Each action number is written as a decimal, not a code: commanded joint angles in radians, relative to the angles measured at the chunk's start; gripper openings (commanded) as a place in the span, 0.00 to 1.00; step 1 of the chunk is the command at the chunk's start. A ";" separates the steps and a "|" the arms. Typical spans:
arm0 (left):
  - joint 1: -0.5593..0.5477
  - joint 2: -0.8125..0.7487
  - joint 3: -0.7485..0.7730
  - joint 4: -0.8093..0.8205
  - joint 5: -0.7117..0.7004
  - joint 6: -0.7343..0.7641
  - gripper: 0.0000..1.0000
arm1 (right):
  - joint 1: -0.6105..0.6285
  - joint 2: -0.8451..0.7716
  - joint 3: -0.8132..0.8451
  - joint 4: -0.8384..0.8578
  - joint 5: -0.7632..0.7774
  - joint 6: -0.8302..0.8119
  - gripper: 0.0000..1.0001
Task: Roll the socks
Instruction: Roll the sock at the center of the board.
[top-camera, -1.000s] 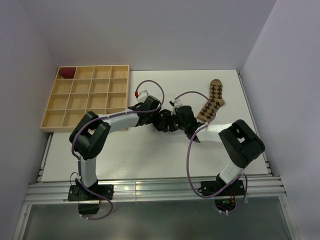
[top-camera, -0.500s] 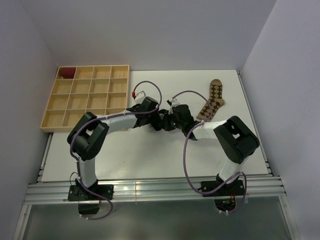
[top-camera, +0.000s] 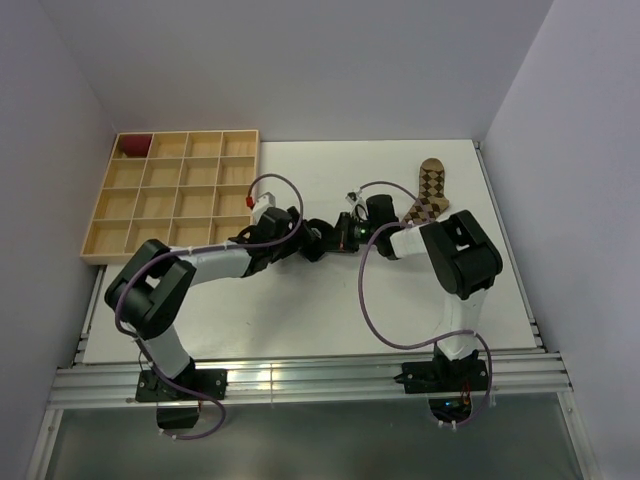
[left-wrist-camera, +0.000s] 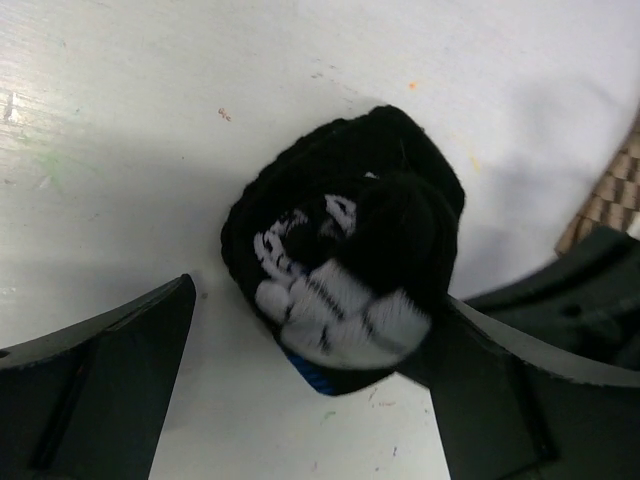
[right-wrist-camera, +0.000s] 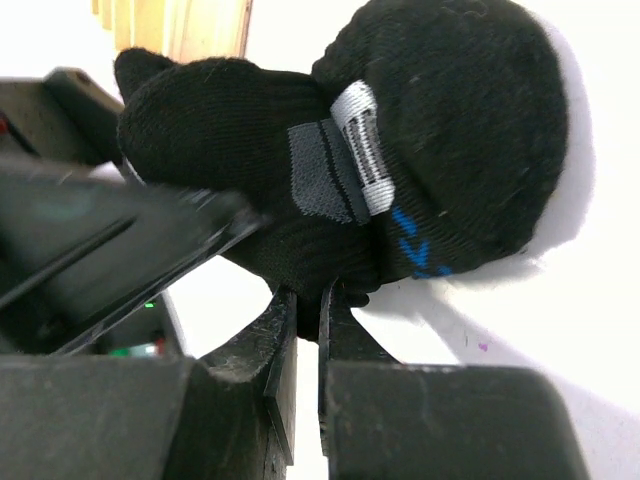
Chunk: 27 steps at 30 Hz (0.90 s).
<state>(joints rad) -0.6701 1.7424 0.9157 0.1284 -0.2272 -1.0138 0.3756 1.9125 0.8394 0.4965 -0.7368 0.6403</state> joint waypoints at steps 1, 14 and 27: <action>0.010 -0.083 -0.070 0.111 0.072 0.027 0.98 | -0.038 0.057 0.064 -0.137 0.024 0.036 0.00; 0.079 -0.057 -0.110 0.260 0.095 -0.008 0.97 | -0.037 0.120 0.201 -0.340 0.024 -0.025 0.00; 0.101 0.098 0.006 0.284 0.143 0.014 0.94 | -0.032 0.140 0.224 -0.354 0.016 -0.016 0.00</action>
<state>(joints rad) -0.5686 1.8057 0.8780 0.3923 -0.0990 -1.0149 0.3428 2.0026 1.0492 0.2317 -0.7830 0.6537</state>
